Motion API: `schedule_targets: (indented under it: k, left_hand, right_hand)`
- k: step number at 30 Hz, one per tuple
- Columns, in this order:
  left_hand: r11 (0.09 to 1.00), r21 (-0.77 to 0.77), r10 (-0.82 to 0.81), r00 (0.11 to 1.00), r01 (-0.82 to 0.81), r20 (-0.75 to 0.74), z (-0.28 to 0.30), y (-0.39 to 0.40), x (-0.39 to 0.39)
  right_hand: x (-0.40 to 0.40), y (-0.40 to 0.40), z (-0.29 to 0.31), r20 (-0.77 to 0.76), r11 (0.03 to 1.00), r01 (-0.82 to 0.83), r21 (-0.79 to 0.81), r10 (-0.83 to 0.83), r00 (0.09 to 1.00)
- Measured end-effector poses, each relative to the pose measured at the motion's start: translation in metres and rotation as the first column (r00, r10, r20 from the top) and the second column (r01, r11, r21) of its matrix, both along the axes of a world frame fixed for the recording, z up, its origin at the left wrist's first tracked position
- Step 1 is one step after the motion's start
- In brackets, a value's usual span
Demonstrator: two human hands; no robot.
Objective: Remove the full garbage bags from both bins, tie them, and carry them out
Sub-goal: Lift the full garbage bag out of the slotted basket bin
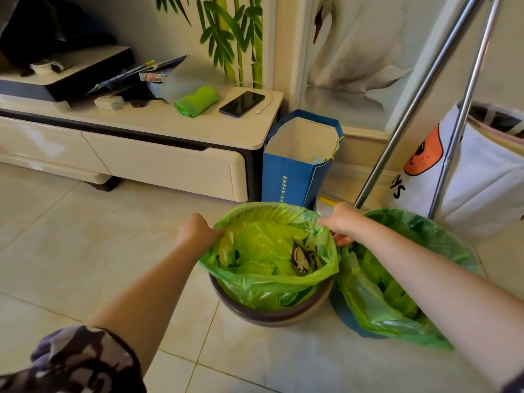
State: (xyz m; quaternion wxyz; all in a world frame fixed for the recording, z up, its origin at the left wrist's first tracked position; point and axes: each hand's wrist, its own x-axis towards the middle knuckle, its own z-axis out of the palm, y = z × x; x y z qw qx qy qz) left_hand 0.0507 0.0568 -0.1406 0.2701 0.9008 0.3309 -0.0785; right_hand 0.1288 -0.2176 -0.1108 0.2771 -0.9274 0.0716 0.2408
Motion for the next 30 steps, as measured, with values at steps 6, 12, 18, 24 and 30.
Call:
schedule_targets:
  k: [6, 12, 18, 24, 30]
  left_hand:
    - [0.997, 0.073, -0.005, 0.991, -0.004, 0.131, -0.006, -0.005, 0.001]
    - [0.983, 0.054, -0.185, 0.939, 0.177, 0.290, -0.005, -0.020, 0.004]
    - [0.950, 0.059, -0.302, 0.858, 0.306, 0.415, 0.003, -0.028, -0.007]
    - [0.963, 0.002, -0.230, 0.817, 0.270, 0.529, 0.014, -0.031, -0.005]
    - [0.976, -0.024, -0.184, 0.875, 0.217, 0.447, 0.009, -0.019, -0.008]
  right_hand:
    - [0.012, 0.005, -0.013, 0.210, 0.969, -0.032, -0.246, 0.085, 0.974]
    - [-0.003, 0.017, -0.010, 0.424, 0.980, -0.200, 0.024, 0.171, 0.889]
    - [-0.018, 0.003, -0.006, 0.510, 0.958, -0.279, 0.075, 0.203, 0.836]
    - [-0.009, 0.019, 0.001, 0.427, 0.949, -0.070, 0.307, -0.071, 0.902]
    - [-0.031, 0.045, 0.022, 0.375, 0.824, -0.289, 0.488, 0.101, 0.922]
